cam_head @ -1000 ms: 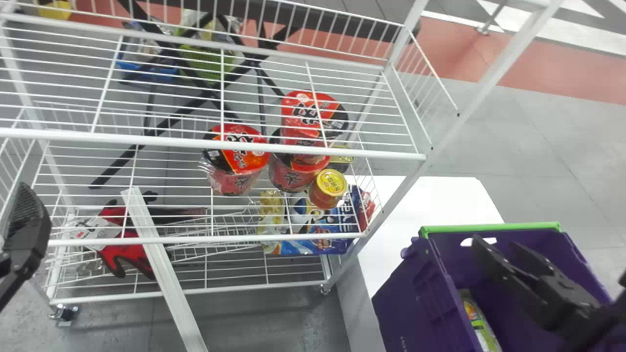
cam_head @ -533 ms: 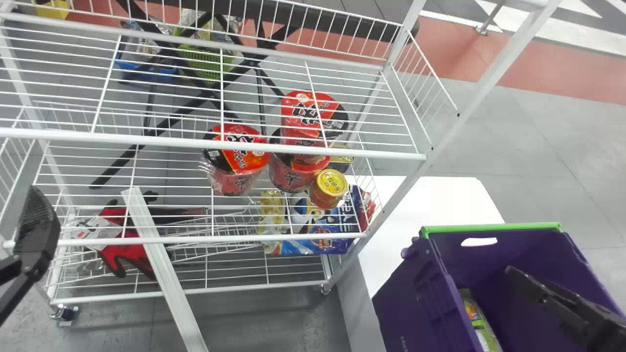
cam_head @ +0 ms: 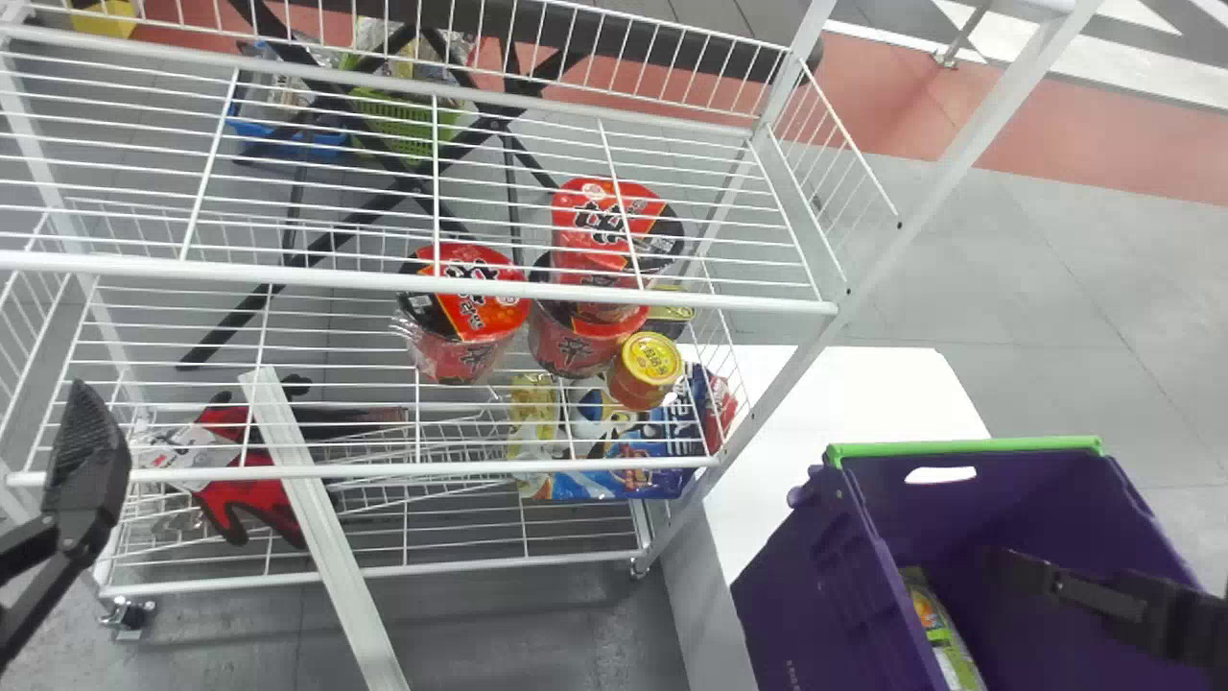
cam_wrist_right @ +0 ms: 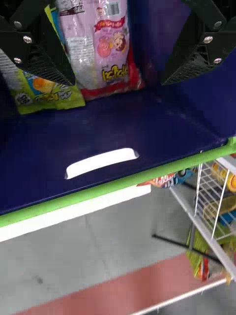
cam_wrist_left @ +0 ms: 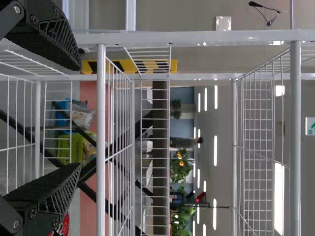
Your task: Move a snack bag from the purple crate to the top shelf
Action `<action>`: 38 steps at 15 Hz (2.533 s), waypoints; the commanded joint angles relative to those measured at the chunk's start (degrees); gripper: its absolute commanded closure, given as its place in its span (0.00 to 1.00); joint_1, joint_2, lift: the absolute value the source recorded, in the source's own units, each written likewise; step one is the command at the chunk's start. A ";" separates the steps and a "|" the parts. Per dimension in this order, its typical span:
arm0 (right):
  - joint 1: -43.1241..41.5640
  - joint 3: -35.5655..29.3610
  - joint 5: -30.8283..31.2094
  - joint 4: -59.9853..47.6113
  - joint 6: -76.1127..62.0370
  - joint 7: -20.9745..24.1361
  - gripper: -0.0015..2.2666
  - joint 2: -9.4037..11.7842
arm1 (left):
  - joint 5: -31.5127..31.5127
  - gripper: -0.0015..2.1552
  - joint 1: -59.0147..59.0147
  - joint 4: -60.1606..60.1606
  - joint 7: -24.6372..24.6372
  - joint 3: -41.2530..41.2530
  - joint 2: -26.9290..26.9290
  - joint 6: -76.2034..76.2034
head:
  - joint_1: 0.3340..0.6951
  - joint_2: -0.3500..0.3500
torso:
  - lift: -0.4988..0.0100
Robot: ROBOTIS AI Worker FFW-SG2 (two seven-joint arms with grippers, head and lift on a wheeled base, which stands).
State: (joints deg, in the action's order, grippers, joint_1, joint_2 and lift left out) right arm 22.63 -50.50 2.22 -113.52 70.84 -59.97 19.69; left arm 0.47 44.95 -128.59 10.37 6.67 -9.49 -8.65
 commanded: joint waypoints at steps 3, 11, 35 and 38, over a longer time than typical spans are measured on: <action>-2.41 7.87 10.43 8.31 -1.79 -10.17 0.09 5.97 | -0.21 0.06 0.05 0.00 0.00 -0.08 0.00 0.00 | 1.00 0.00 | 0.08; -4.96 18.07 19.57 26.51 -15.15 -15.97 0.09 11.24 | -0.29 0.06 -0.13 -0.17 0.00 -0.08 -0.09 0.17 | 1.00 0.00 | 0.08; -11.73 26.07 24.58 44.70 -24.29 -6.30 0.09 7.82 | 0.76 0.06 -0.83 0.79 -0.97 -1.48 -0.53 0.00 | 1.00 0.00 | 0.08; -12.17 27.38 24.76 44.79 -23.59 -4.10 0.09 6.85 | 0.76 0.06 -0.57 0.71 -0.88 -1.48 -0.53 -0.18 | 1.00 0.00 | 0.08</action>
State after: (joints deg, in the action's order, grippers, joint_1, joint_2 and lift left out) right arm 10.73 -23.51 26.90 -68.76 46.81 -64.52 27.04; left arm 1.23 44.28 -127.81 9.49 5.18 -10.02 -8.78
